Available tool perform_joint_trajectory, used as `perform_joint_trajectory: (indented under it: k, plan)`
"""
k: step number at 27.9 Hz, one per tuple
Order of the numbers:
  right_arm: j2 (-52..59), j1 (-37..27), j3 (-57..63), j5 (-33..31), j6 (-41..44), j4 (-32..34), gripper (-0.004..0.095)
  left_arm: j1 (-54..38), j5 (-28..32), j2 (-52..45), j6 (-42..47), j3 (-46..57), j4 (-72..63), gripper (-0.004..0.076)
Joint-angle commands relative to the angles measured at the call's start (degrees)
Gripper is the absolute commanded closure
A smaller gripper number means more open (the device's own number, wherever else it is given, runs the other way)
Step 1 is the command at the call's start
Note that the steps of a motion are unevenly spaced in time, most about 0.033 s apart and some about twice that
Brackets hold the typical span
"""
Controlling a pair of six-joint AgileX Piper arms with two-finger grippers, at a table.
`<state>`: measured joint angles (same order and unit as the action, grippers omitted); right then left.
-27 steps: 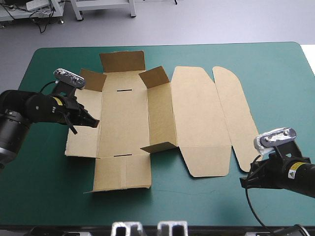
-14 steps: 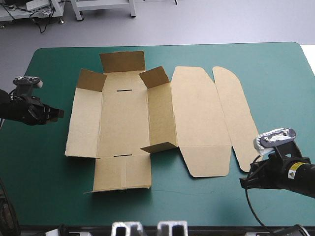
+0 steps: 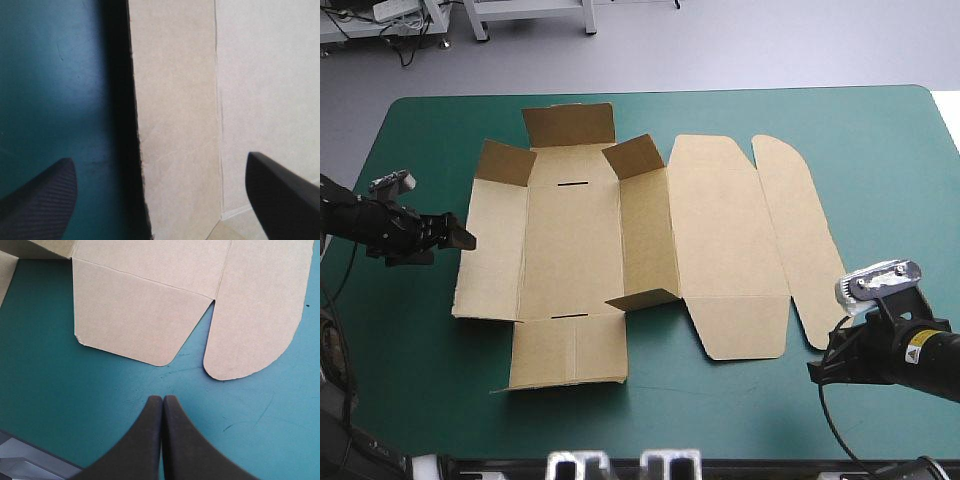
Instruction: Fold the box
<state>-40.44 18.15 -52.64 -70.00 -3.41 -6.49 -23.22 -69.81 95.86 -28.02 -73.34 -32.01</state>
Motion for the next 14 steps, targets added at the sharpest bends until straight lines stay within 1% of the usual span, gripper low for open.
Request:
perform_joint_trajectory:
  k: [1, 5, 8, 11, 14]
  plan:
    - [-0.05, -0.35, -1.17, 2.73, -0.48, -0.31, 0.0928, -0.09, -4.77, -0.76, -0.05, 0.18, -3.45, 0.0041]
    - [-0.05, -0.35, -1.17, 2.82, -0.48, -0.31, 0.0928, -0.09, -4.48, 0.68, -2.69, 4.69, -5.32, 0.0041]
    - [-0.05, -0.35, -1.17, 3.01, -0.37, -0.42, 0.0928, -0.09, -3.57, 1.25, -4.91, 6.80, -9.29, 0.0041]
    - [-0.05, -0.35, -1.17, 3.01, -0.37, -0.42, 0.0928, -0.09, -4.38, 1.95, -8.57, 7.74, -14.79, 0.0042]
    - [-0.05, -0.35, -1.17, 3.01, -0.37, -0.42, 0.0928, 0.02, -4.44, 1.97, -9.11, 7.72, -16.55, 0.0044]
